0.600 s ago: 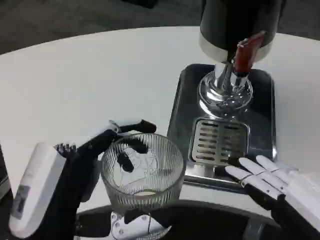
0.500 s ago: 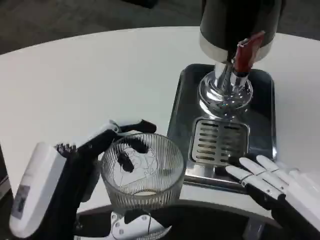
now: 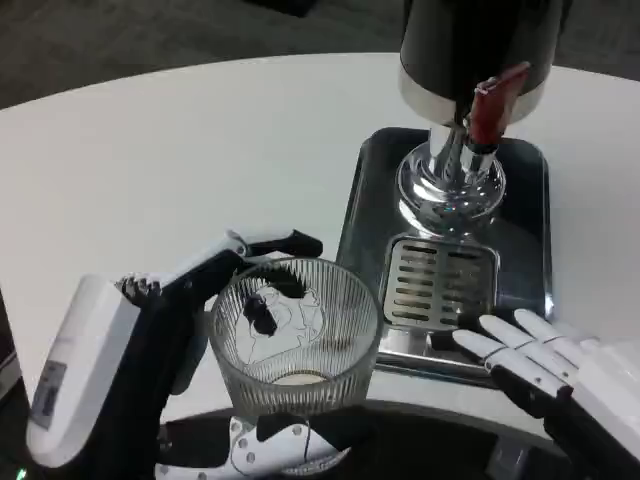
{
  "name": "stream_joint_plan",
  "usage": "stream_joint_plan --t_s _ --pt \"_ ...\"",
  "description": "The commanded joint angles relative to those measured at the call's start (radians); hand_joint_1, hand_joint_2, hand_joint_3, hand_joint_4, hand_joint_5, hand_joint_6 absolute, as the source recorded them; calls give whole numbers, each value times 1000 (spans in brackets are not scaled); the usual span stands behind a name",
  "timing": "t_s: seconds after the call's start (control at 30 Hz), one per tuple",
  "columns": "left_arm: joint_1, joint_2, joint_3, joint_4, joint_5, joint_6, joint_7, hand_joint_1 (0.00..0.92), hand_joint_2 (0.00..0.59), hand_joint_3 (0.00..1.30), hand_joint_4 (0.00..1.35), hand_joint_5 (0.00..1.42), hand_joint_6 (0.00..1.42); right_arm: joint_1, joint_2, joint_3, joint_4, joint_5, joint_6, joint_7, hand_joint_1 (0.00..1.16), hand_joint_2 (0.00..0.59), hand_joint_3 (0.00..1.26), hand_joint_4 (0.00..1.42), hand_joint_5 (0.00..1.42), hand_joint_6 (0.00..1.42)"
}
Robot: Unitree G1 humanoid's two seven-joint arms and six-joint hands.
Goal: Grasp the cup under the faucet to collect the drink, then remove the cup.
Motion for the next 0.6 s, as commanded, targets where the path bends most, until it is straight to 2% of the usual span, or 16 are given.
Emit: stream_joint_plan --t_s 0.03,0.37,0.6 --pt "-14 -1 -1 4 -20 -10 1 554 42 896 1000 1183 1424 4 2 -11 -9 14 8 7 528 431 134 63 26 48" --pt "-49 3 7 50 2 -5 12 548 39 896 1000 1183 1424 14 1 -34 -18 34 17 7 528 431 134 64 29 48" --pt "-157 -5 -8 144 56 20 30 546 38 896 1000 1183 1424 42 8 -78 -19 62 8 -1 528 431 140 67 35 48"
